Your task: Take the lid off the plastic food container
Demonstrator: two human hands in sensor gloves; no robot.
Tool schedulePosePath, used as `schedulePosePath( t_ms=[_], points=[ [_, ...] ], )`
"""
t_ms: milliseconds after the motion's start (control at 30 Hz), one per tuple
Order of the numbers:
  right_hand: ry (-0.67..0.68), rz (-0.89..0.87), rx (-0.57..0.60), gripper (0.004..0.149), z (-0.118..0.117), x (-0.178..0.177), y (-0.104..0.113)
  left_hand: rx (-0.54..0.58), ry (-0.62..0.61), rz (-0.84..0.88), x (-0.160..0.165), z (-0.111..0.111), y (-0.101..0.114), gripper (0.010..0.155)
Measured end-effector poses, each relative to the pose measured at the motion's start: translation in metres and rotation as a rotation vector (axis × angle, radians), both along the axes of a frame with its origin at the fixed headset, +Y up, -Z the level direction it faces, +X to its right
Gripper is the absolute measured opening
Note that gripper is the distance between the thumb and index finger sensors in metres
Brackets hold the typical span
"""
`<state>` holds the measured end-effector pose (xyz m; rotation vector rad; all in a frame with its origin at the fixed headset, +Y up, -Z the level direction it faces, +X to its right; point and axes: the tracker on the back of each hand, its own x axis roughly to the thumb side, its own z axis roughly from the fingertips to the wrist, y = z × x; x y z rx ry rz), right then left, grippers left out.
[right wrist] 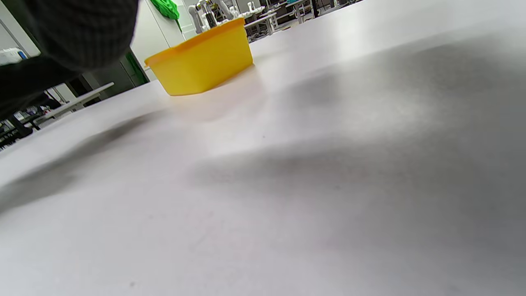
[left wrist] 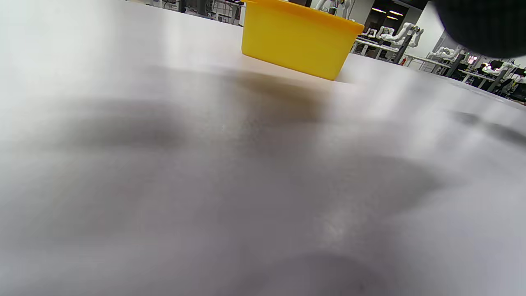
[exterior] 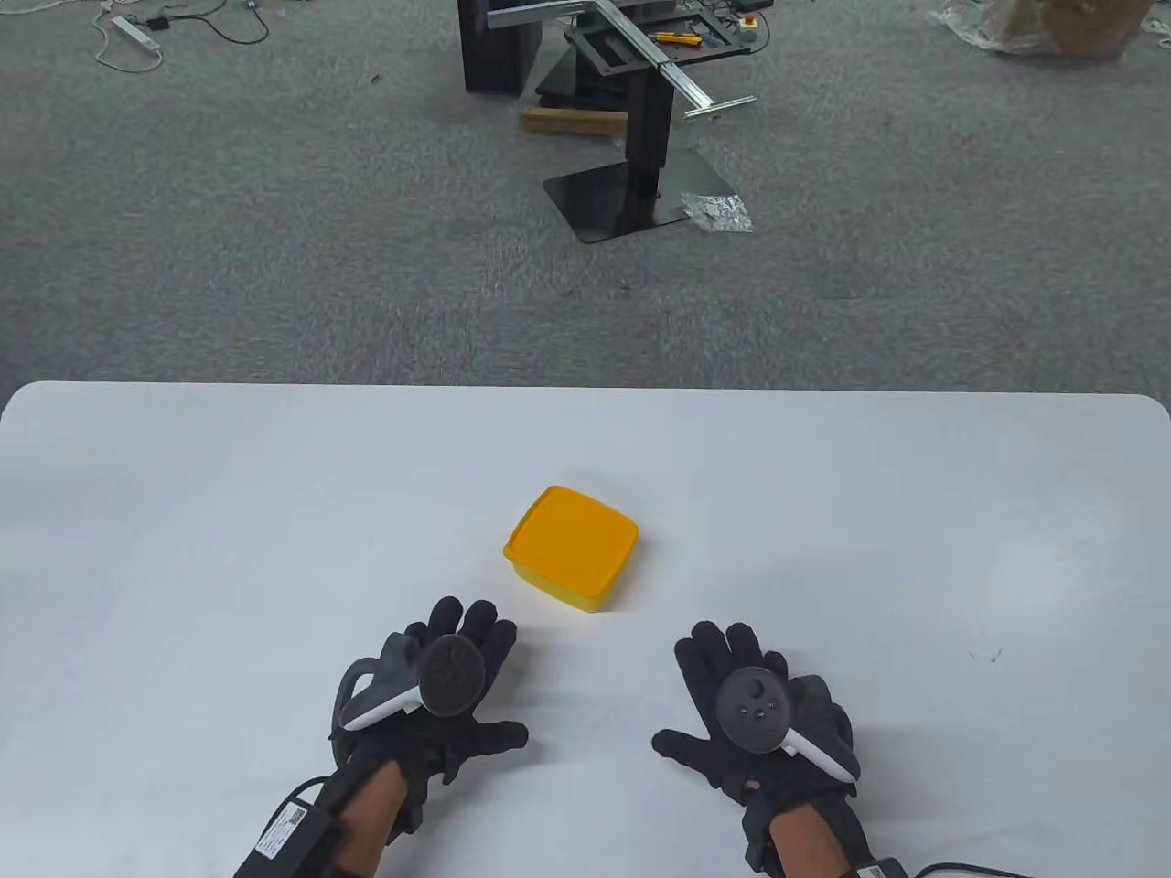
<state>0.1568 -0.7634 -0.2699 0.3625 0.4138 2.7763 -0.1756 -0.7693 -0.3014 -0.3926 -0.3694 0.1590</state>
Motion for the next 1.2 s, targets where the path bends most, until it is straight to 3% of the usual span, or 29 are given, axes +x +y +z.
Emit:
schedulePosePath(
  t_ms=[700, 867, 933, 1067, 1200],
  points=[
    [0.015, -0.008, -0.049, 0.092, -0.006, -0.009, -0.015, 0.026, 0.008, -0.007, -0.003, -0.001, 0.002, 0.108],
    [0.063, -0.123, -0.06, 0.098, -0.01, -0.017, -0.007, 0.027, 0.015, -0.003, -0.005, 0.0, 0.003, 0.108],
    [0.05, -0.204, -0.023, 0.102, -0.02, -0.025, 0.004, 0.036, 0.02, 0.005, -0.006, -0.001, 0.005, 0.108],
    [0.027, -0.219, 0.014, 0.108, -0.059, -0.053, 0.027, 0.036, 0.037, 0.011, -0.01, -0.003, 0.007, 0.108],
    [-0.037, -0.207, -0.067, 0.11, -0.104, -0.092, 0.031, 0.04, 0.055, 0.06, -0.019, -0.003, 0.011, 0.109]
  ],
)
